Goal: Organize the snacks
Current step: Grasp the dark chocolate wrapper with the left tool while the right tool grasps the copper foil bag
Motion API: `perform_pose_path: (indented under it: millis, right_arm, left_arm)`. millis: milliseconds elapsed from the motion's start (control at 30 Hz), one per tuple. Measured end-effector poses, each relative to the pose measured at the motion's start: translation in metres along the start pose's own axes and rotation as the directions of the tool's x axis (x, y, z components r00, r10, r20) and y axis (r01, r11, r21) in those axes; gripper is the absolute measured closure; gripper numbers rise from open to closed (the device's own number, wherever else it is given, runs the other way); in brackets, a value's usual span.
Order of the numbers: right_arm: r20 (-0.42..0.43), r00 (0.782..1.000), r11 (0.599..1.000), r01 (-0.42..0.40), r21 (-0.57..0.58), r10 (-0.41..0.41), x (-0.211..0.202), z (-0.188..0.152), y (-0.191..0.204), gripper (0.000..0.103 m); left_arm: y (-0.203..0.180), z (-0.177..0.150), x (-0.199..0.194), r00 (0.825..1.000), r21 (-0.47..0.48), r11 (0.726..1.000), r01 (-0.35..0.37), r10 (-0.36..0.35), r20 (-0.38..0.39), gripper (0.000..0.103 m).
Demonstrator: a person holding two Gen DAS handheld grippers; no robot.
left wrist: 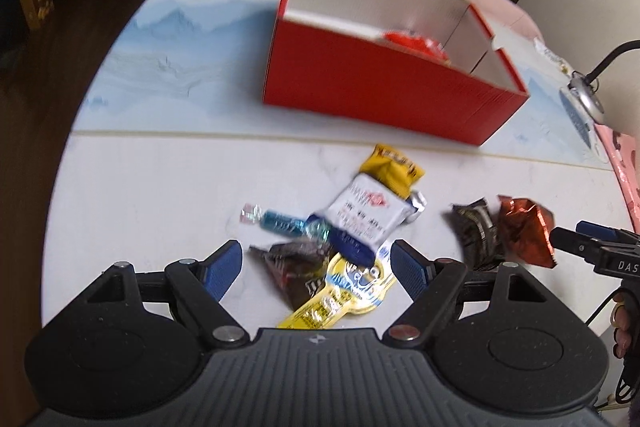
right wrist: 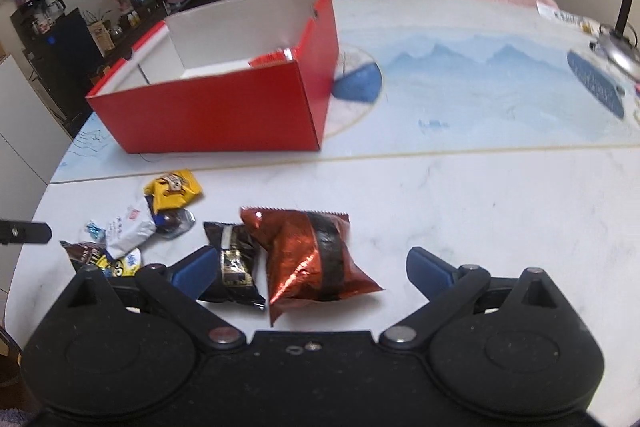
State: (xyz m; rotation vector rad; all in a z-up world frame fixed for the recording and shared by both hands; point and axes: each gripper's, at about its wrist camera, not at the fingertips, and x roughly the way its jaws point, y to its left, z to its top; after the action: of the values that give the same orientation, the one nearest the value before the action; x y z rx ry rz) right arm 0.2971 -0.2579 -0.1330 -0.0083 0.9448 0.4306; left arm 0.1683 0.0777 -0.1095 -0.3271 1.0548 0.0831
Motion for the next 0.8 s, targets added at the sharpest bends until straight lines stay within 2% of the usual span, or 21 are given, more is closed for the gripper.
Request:
perform_pose_path:
  millis: [267,500,567,700,800]
  right_arm:
    - [-0.051,0.999,1.000,-0.018,-0.001,0.018,0.017,0.004,-0.004,0.011]
    - [-0.078,0.996,0.999,-0.033,-0.002,0.032,0.028,0.008,-0.005,0.019]
    - [-0.083,0.996,0.999,-0.039,0.002,0.039,0.031,0.008,-0.005,0.021]
    - [-0.086,0.995,0.999,-0.050,0.014,0.051,0.033,0.009,-0.007,0.027]
    - [-0.084,0.995,0.998,-0.058,0.024,0.060,0.034,0.010,-0.007,0.031]
  left_arm:
    - [0.015,0.000,0.034,0.997,-0.093,0.996,-0.014,0.006,-0.082,0.022]
    - [0.016,0.003,0.048,0.994,-0.115,0.993,0.001,-0.014,-0.113,0.024]
    - [0.018,0.003,0.050,0.992,-0.125,0.992,0.011,-0.027,-0.122,0.032]
    - [0.025,0.004,0.053,0.990,-0.163,0.986,0.022,-0.043,-0.132,0.036]
    - [0.029,0.005,0.055,0.989,-0.180,0.983,0.027,-0.053,-0.138,0.045]
